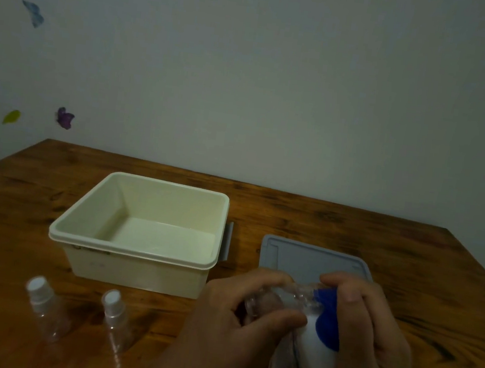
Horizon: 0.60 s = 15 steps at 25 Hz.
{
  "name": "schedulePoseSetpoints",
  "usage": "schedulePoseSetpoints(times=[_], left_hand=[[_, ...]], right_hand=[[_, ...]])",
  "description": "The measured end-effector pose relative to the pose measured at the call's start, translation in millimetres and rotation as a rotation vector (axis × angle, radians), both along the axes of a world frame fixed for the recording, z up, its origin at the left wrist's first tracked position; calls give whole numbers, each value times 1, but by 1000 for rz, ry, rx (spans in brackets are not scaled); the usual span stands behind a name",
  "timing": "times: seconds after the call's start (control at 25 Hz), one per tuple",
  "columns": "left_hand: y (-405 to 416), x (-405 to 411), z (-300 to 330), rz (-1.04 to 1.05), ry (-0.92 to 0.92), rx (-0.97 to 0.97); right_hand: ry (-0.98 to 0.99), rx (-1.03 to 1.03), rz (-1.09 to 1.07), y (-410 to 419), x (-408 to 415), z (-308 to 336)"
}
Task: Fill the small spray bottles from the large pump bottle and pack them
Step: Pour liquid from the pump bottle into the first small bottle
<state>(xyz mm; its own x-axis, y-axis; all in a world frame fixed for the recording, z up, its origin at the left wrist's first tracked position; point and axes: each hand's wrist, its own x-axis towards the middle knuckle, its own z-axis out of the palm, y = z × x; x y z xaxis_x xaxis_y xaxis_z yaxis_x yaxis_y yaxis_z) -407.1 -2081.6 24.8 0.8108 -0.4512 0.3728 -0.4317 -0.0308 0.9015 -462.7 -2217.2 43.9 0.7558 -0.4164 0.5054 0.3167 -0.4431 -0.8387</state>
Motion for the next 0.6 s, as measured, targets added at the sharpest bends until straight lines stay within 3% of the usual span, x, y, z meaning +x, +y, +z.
schedulePoseSetpoints(times=[0.6], left_hand=[[1,-1,0,19,-47,-41]], right_hand=[[-19,60,-11,6,-2,1]])
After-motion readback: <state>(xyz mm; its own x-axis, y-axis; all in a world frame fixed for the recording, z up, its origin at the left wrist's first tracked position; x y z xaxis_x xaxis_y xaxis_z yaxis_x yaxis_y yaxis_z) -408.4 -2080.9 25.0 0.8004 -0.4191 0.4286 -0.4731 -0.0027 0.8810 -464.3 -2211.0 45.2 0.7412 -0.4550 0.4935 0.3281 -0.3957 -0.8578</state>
